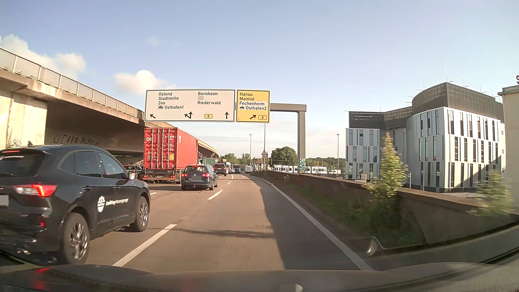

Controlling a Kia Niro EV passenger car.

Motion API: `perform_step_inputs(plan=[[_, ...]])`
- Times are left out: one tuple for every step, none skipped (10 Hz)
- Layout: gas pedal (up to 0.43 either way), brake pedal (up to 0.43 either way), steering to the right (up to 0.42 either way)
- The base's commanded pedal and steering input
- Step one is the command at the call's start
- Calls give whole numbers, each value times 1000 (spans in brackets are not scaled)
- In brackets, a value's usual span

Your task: Follow the waypoints while adhering to traffic rules and regulations

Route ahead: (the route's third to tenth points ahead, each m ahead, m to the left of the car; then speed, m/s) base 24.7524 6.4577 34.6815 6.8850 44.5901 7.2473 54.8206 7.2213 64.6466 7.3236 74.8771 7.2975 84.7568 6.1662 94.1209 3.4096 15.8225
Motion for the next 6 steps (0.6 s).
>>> perform_step_inputs(plan=[[0,0,-11],[0,0,-10],[0,0,-10],[0,0,-10],[0,0,-10],[0,0,-10]])
